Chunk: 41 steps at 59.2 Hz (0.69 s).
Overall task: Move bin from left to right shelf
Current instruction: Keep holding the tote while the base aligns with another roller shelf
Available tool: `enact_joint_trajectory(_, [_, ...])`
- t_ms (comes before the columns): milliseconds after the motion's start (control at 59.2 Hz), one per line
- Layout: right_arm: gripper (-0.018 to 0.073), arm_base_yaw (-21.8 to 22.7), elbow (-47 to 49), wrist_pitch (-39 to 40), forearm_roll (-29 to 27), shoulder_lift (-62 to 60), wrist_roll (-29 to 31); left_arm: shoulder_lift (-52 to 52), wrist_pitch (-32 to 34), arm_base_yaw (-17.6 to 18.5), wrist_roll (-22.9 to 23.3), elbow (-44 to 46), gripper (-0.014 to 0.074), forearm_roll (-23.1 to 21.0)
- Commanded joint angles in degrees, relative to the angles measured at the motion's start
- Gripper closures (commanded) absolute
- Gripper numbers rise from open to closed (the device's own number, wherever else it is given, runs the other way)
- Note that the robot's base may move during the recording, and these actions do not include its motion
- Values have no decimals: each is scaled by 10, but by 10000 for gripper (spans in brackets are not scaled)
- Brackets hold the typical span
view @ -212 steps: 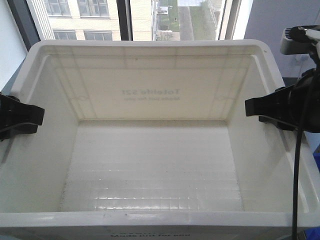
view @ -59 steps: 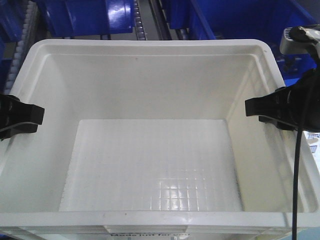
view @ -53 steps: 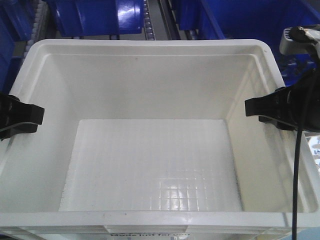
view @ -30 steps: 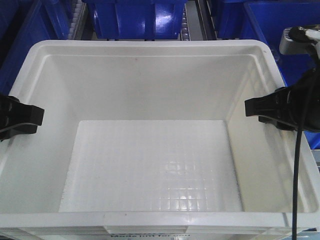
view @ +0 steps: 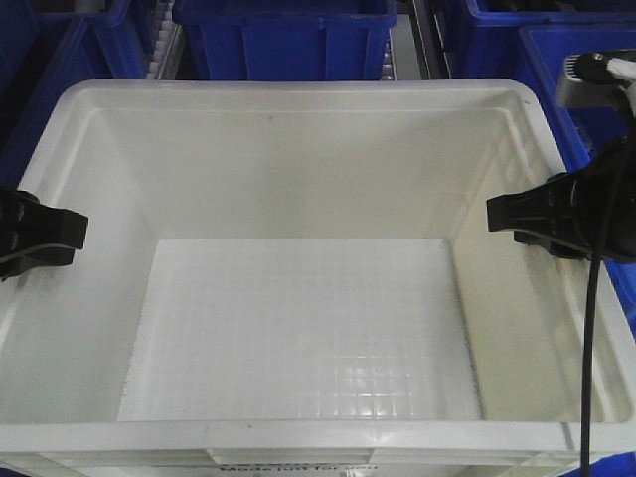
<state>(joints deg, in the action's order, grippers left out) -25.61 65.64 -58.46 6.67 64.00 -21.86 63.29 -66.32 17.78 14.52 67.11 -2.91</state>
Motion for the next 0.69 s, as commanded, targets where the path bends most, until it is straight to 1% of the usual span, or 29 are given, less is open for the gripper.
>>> enact_joint_trajectory(0, [547, 4, 22, 61, 32, -19, 14, -18, 46, 1, -19, 20, 603, 10])
enact_joint_trajectory(675, [547, 4, 22, 61, 32, -19, 14, -18, 46, 1, -19, 20, 603, 10])
